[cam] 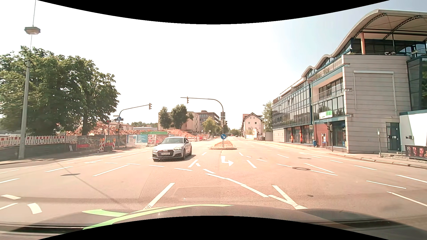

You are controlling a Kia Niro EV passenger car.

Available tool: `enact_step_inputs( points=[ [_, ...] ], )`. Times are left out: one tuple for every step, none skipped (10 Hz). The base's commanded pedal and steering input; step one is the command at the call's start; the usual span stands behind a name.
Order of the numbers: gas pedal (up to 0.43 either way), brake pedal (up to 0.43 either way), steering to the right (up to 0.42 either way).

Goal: Follow the waypoints while adhering to traffic rules and regulations

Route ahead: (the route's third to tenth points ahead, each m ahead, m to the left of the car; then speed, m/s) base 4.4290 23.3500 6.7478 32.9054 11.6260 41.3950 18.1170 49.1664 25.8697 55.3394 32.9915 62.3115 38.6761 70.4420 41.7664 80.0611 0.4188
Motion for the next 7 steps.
enact_step_inputs(
  points=[
    [0.008,0.000,-0.102],
    [0.079,0.000,-0.103],
    [0.110,0.000,-0.105],
    [0.118,0.000,-0.110],
    [0.157,0.000,-0.120],
    [0.169,0.000,-0.133],
    [0.189,0.000,-0.162]
  ],
)
